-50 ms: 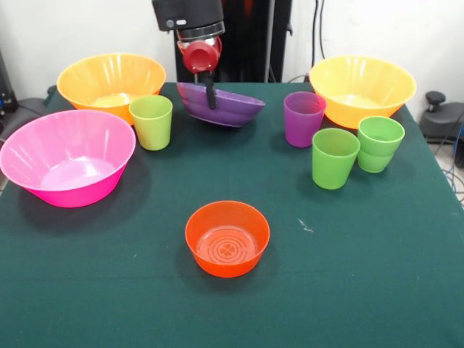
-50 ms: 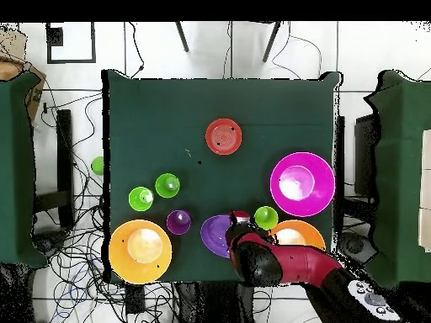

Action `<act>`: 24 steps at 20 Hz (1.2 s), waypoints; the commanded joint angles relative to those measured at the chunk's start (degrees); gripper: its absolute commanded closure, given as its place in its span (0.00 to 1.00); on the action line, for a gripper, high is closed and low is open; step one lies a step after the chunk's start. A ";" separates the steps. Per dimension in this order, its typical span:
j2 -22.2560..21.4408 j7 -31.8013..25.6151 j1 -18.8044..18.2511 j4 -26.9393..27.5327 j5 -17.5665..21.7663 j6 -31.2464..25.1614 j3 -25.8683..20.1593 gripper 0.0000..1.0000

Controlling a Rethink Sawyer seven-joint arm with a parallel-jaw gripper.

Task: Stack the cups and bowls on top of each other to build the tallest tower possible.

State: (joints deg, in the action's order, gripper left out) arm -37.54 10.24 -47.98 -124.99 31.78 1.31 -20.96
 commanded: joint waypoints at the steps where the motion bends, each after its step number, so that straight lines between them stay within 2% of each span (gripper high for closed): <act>1: -1.24 15.50 3.93 0.31 -3.26 -6.18 0.24 1.00; 8: -2.25 16.29 6.11 0.21 -6.44 -10.04 0.23 1.00; 17: -6.99 19.20 15.06 1.47 -13.65 -15.63 3.58 1.00; 21: -7.17 20.11 18.49 3.77 -16.88 -18.35 5.19 1.00; 24: -6.94 20.69 19.45 4.92 -18.60 -18.75 5.60 1.00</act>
State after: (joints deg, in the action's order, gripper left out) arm -44.34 13.83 -31.17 -124.78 17.50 -10.10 -17.18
